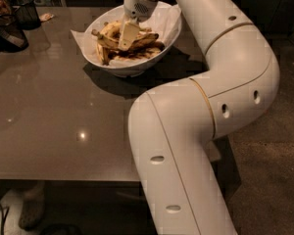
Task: Pick banana from white bowl
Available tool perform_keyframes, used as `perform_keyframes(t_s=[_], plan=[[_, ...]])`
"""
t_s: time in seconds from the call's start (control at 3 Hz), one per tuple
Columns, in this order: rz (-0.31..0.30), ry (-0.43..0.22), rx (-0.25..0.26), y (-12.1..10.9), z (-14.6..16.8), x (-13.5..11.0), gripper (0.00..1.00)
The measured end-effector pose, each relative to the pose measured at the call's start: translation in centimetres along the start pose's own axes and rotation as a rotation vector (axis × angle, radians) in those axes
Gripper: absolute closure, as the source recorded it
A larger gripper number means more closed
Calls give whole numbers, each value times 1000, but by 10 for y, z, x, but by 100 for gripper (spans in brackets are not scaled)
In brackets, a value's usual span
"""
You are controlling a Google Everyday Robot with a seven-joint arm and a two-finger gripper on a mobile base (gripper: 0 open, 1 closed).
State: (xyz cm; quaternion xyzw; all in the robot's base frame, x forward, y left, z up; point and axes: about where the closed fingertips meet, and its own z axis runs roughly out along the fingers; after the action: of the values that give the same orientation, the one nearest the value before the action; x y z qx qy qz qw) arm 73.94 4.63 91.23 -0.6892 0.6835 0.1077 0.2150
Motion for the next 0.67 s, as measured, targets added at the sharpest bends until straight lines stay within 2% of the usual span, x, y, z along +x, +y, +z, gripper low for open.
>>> perform_keyframes(t_s=[0.33,0.67], plan=[[7,-1,-12,0,6,2,51],[7,-1,-13,0,6,3,67]])
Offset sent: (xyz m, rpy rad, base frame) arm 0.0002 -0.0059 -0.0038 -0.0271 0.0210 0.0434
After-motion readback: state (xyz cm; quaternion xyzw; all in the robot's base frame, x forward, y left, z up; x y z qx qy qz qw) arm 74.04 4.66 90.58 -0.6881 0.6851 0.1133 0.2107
